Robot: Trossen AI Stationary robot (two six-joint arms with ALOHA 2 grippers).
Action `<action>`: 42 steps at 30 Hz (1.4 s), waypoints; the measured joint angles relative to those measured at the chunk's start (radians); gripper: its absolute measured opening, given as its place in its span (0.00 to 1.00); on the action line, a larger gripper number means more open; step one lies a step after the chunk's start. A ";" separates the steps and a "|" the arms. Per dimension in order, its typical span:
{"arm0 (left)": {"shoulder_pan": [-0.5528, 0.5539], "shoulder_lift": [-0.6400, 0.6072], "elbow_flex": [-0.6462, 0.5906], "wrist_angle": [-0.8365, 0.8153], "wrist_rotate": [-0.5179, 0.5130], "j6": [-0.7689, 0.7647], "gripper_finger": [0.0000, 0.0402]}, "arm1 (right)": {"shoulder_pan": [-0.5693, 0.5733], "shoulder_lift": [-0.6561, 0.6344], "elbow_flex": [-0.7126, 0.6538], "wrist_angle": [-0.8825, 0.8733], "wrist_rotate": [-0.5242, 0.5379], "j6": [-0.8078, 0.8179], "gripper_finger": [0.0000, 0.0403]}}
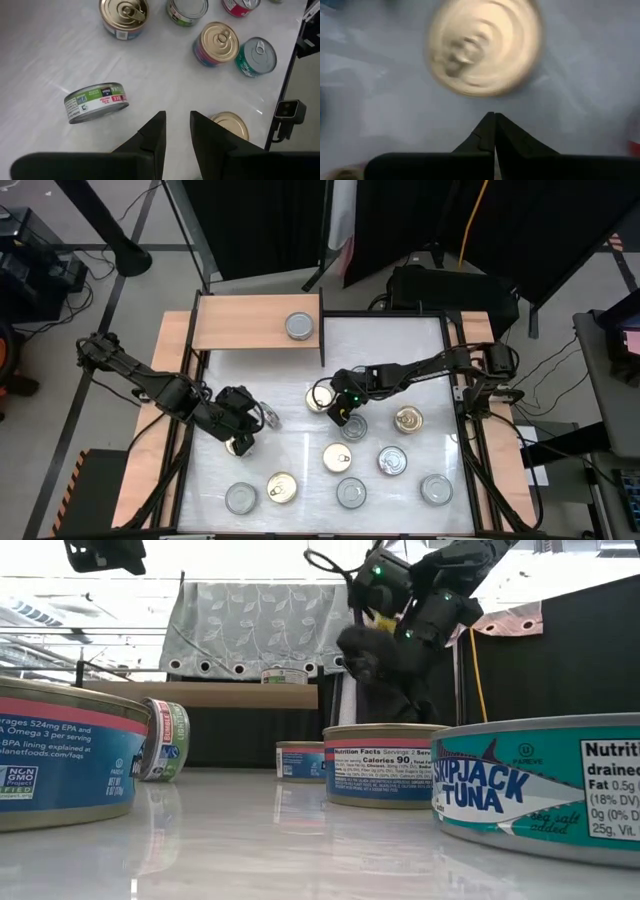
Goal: Stack canned seafood by type on shelf
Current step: Put the blue pink tuna can on the shelf
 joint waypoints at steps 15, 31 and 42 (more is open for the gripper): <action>0.028 0.000 0.000 -0.005 -0.032 0.009 0.22 | -0.013 0.009 0.001 0.064 -0.014 -0.031 0.00; 0.027 0.001 0.000 -0.005 -0.034 0.004 0.22 | -0.026 0.017 0.001 0.072 -0.047 -0.015 0.00; 0.027 0.001 0.000 -0.005 -0.034 0.003 0.22 | -0.048 0.015 0.024 0.077 -0.090 -0.025 0.00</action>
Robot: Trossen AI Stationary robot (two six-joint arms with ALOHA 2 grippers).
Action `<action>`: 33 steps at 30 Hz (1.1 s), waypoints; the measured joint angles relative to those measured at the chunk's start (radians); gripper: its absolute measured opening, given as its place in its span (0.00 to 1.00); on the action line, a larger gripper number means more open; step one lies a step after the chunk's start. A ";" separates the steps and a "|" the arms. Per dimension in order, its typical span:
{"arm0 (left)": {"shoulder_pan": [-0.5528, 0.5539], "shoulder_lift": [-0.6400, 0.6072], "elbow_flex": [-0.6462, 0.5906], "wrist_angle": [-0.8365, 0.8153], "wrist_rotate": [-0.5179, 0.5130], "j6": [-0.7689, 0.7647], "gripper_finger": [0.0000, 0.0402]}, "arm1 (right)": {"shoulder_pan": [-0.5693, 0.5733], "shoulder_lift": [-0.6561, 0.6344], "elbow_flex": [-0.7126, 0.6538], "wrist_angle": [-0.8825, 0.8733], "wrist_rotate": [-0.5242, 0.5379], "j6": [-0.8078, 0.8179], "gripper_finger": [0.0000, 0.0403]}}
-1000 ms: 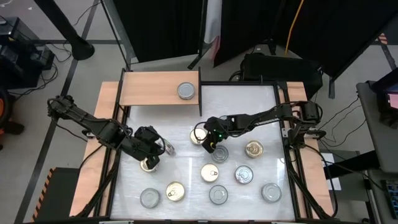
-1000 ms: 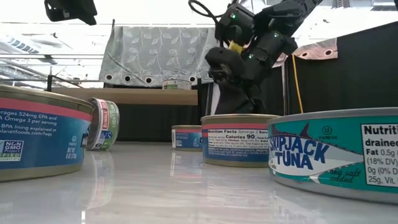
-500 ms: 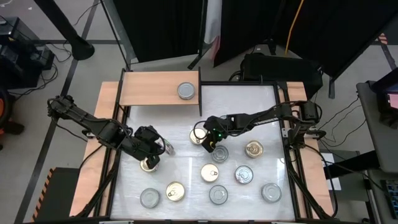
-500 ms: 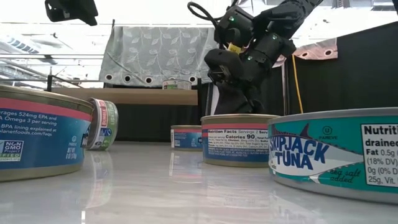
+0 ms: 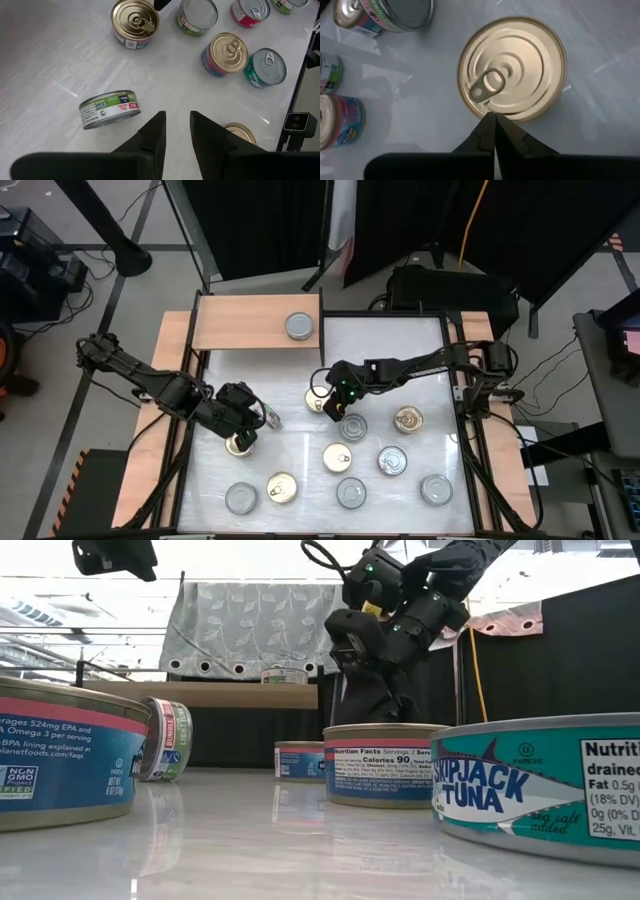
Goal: Stack canned seafood by type on shelf
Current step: Put the blue pink tuna can on the shelf
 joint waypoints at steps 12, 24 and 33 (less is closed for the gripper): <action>0.000 0.000 0.000 0.000 0.000 -0.001 0.22 | 0.003 0.032 0.003 -0.030 0.021 -0.035 0.00; 0.000 0.000 0.000 -0.003 -0.008 0.006 0.22 | 0.003 0.004 -0.001 -0.006 -0.017 0.028 0.00; 0.000 0.000 0.000 -0.004 -0.017 0.007 0.22 | 0.002 0.005 -0.001 0.000 0.040 0.020 0.00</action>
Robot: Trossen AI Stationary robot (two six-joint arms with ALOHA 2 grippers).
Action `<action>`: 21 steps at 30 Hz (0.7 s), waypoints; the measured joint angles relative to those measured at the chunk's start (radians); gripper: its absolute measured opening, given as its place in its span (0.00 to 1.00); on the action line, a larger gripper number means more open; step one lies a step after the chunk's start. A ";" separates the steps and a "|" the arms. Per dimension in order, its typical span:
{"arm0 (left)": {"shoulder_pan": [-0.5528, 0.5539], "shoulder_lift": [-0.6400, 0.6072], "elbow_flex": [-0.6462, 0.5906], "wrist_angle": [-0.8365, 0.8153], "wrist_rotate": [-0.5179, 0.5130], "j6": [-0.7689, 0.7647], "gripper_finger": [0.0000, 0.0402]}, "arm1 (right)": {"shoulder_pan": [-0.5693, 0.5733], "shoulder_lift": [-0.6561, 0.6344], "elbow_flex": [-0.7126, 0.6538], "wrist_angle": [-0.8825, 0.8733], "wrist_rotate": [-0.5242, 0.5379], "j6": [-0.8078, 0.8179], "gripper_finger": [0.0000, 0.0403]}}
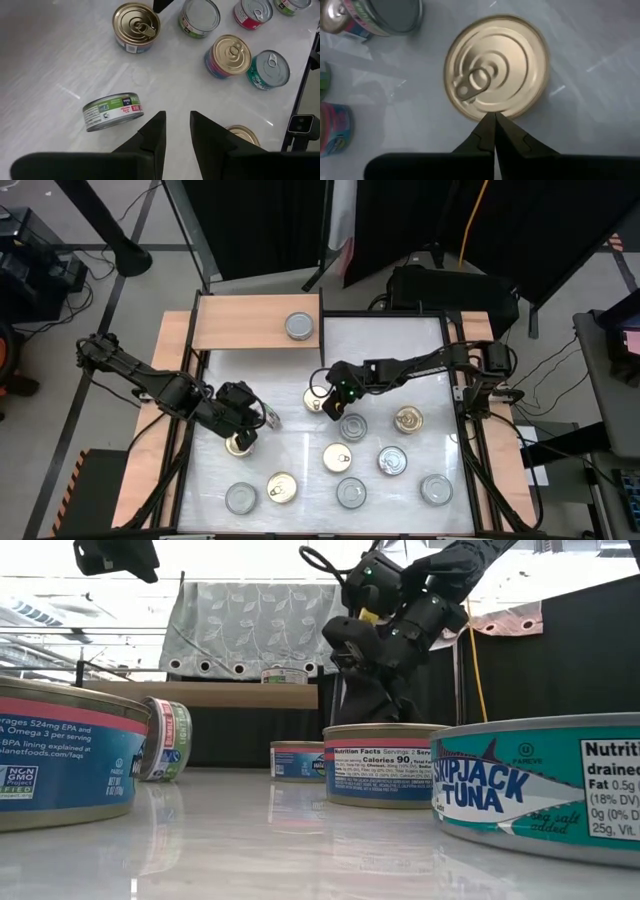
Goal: Stack canned seafood by type on shelf
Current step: Put the blue pink tuna can on the shelf
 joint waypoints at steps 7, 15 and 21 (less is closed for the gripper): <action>0.001 0.000 0.000 0.000 -0.010 -0.002 0.22 | 0.001 0.029 0.003 0.006 0.009 0.000 0.00; 0.022 0.006 0.000 0.018 -0.117 -0.002 0.22 | 0.013 0.030 0.005 -0.043 0.014 -0.011 0.00; 0.117 0.067 0.000 0.135 -0.121 0.052 0.22 | 0.045 0.048 -0.018 -0.097 0.052 -0.019 0.00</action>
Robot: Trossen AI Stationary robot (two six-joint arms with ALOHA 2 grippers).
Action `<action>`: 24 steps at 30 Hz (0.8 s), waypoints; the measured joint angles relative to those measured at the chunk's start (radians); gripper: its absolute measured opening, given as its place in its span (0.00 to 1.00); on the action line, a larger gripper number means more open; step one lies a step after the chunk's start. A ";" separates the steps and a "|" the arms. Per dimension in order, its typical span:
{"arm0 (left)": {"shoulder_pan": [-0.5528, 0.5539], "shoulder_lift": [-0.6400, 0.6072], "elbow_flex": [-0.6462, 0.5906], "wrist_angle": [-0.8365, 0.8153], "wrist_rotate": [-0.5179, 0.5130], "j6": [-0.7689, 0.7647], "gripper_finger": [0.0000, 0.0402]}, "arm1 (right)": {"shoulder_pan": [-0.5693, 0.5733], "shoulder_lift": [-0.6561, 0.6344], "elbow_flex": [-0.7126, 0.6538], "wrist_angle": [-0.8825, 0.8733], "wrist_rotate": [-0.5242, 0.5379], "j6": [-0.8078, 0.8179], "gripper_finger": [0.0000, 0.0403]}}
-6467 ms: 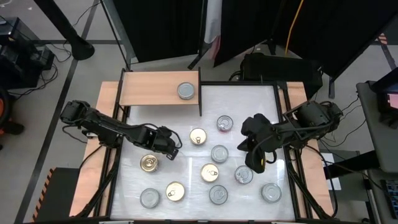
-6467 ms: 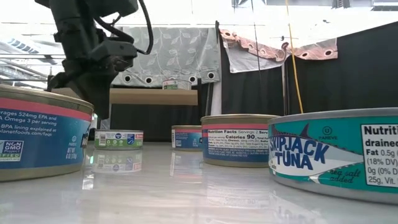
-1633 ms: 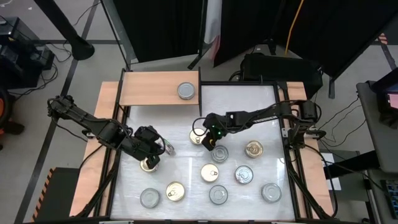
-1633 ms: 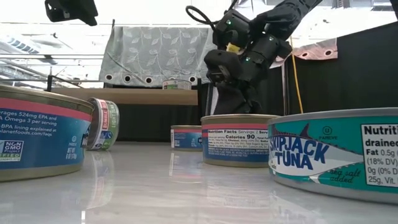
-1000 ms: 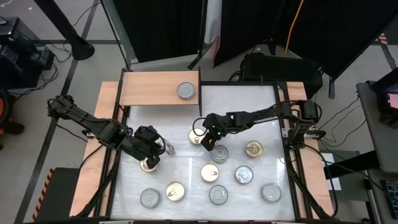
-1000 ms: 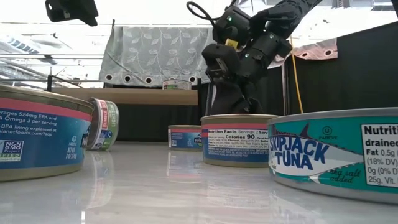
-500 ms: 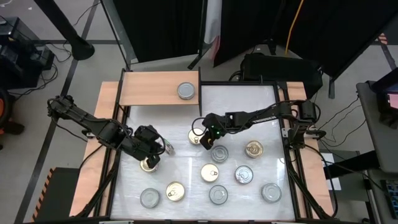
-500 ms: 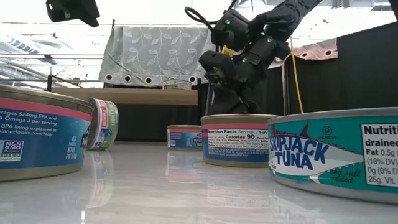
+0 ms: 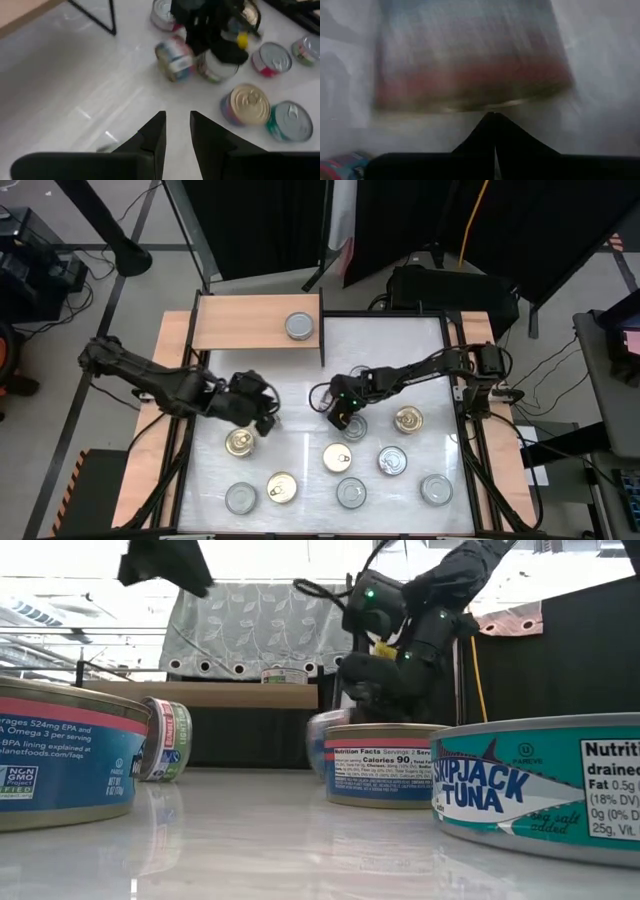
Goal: Stack canned seafood by type on shelf
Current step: Put the blue pink tuna can on the shelf
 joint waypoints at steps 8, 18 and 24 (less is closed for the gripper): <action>0.122 0.158 0.000 0.202 0.115 0.006 0.22 | 0.037 -0.033 -0.042 -0.011 0.006 0.054 0.00; 0.185 0.315 0.000 0.445 0.165 -0.053 0.53 | -0.003 -0.381 -0.031 -0.336 0.009 0.121 0.00; 0.203 0.372 0.000 0.496 0.147 -0.149 0.75 | -0.066 -0.647 -0.031 -0.507 0.104 0.200 0.00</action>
